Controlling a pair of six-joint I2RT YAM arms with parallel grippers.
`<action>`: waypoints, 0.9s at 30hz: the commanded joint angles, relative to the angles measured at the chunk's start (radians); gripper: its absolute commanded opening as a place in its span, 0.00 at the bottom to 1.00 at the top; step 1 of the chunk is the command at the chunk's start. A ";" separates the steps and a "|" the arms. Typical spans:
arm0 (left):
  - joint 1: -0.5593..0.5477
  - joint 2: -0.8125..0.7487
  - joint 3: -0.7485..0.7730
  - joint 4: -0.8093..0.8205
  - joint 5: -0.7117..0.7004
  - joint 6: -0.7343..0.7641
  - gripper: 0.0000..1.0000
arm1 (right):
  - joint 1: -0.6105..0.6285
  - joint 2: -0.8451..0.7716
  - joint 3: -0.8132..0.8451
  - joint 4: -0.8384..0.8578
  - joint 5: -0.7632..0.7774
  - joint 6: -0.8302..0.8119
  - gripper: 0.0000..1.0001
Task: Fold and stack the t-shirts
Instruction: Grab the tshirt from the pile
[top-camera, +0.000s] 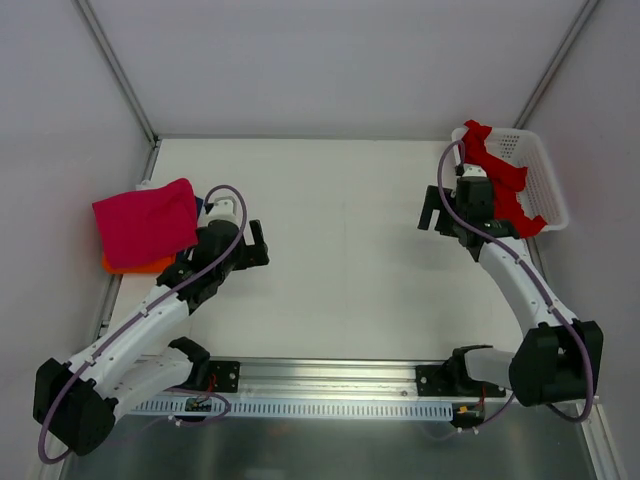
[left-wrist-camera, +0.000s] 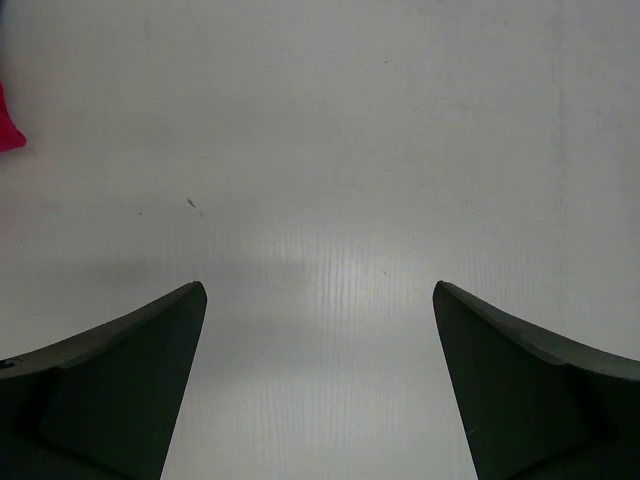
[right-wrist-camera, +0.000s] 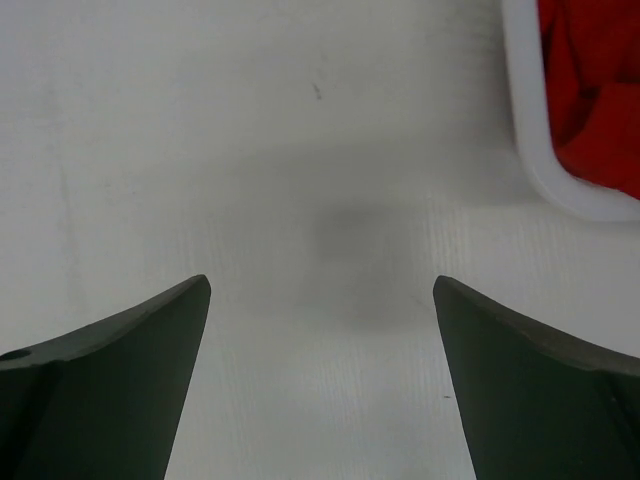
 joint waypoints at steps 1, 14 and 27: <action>-0.003 0.021 0.006 0.031 0.018 -0.005 0.99 | -0.014 0.063 0.047 -0.045 0.243 0.003 0.99; -0.002 -0.084 -0.049 0.029 -0.014 0.033 0.99 | -0.244 0.391 0.429 -0.163 0.341 -0.042 0.99; -0.002 0.001 -0.032 0.035 0.003 0.032 0.99 | -0.324 0.540 0.522 -0.291 0.350 -0.035 0.98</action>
